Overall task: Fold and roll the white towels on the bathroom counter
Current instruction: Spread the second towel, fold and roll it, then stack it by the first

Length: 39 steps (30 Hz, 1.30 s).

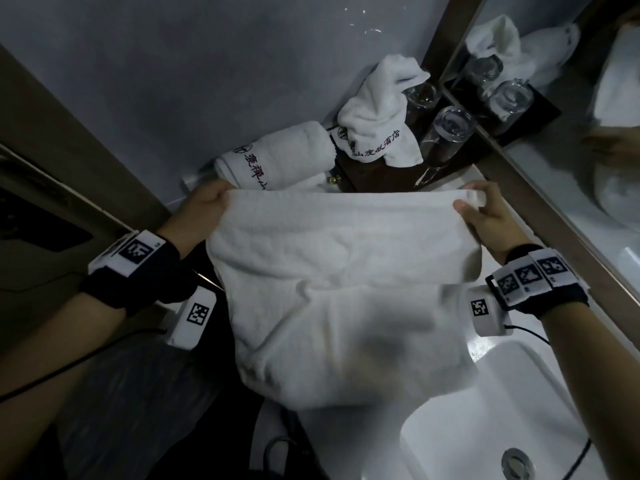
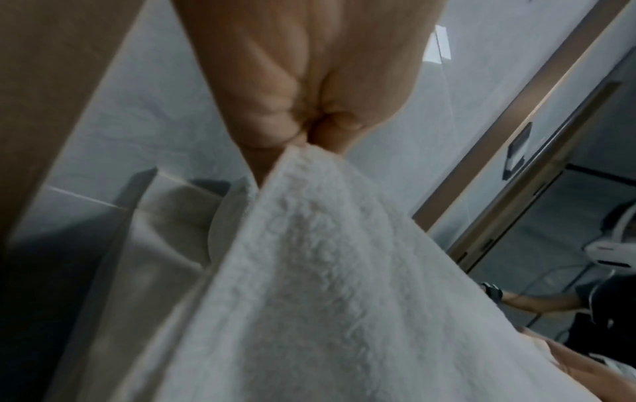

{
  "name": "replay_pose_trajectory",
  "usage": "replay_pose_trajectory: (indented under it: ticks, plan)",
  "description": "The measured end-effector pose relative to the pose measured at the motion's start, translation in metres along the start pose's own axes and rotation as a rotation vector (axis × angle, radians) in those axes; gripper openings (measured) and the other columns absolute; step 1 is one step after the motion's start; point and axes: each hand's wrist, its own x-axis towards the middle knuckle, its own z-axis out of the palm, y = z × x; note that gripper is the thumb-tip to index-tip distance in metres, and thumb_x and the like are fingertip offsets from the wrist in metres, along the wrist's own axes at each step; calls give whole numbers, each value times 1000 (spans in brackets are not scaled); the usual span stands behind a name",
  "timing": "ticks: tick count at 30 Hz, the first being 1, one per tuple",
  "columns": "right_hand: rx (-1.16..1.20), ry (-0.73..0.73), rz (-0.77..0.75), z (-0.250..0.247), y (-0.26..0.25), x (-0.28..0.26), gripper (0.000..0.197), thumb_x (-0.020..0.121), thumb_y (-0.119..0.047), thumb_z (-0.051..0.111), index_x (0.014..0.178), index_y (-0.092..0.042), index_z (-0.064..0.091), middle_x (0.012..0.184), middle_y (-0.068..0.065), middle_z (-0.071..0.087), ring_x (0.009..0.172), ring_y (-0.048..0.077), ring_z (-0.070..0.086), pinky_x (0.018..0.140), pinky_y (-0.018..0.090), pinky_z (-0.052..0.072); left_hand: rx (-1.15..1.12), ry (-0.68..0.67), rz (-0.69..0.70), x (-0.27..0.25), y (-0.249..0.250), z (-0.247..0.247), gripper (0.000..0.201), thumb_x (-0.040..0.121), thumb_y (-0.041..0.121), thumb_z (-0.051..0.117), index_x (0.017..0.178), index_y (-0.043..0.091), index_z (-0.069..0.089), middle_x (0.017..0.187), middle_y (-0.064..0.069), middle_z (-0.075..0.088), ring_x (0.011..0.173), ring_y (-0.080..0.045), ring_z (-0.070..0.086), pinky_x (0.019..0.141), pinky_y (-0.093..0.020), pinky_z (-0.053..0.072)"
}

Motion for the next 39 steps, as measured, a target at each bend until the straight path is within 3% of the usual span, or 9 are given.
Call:
replay_pose_trajectory:
  ticks: [4,9,13,20,26,30,33,35,39]
  plan:
    - [-103,-39,-108,3,-1,0,18,96,-9,44,110,-15,53,86,12,59,75,21,56,70,30,49,163,-15,-27,-5,-1,4,31,95,34,41,110,8,50,103,-7,54,100,-18,45,81,-27,34]
    - [95,-90,-87,5,-3,-3,32,90,-2,50,81,-28,65,80,-15,69,73,2,60,64,15,49,201,-49,124,-5,-10,0,30,95,18,46,123,14,55,124,-20,51,116,-29,50,92,-22,35]
    - [92,-109,-28,8,-2,-2,14,86,-14,63,83,-26,69,85,-3,70,79,12,61,73,22,49,141,42,194,-10,-6,0,28,91,9,53,116,13,63,101,-11,48,93,-18,51,73,7,32]
    - [-103,141,84,16,11,13,30,82,-25,68,59,-14,52,63,4,50,70,20,47,69,31,38,27,138,283,-15,8,-1,32,78,-2,65,109,4,65,82,2,45,70,14,51,70,8,33]
    - [-267,151,49,9,12,17,30,75,-25,76,87,-10,53,74,-1,52,80,22,51,76,33,38,388,37,171,-6,-4,-13,23,85,9,61,107,1,63,108,-21,51,93,-29,54,83,-21,39]
    - [-569,-25,51,11,-5,12,26,75,-23,76,91,-6,64,87,11,56,90,30,55,77,30,36,553,-99,141,-7,-7,-16,21,93,14,47,106,0,57,111,-20,50,100,-34,54,93,-43,44]
    - [-706,11,-67,8,-18,12,23,82,-29,68,78,-6,66,88,16,53,91,32,55,76,30,35,390,-123,131,-7,-6,-23,17,93,13,48,100,4,60,65,0,65,55,-18,64,59,-27,53]
    - [-656,125,-108,7,-29,14,27,82,-31,68,87,-4,68,90,16,56,91,29,54,78,33,38,205,-77,89,-4,1,-28,9,92,10,51,95,7,59,36,2,56,26,-5,48,33,-15,39]
    - [-568,289,-185,18,-39,33,30,82,-25,67,100,-1,69,106,26,63,96,37,60,84,33,43,-25,125,24,19,12,-26,13,93,7,46,100,3,56,68,-16,62,45,-15,65,46,-19,54]
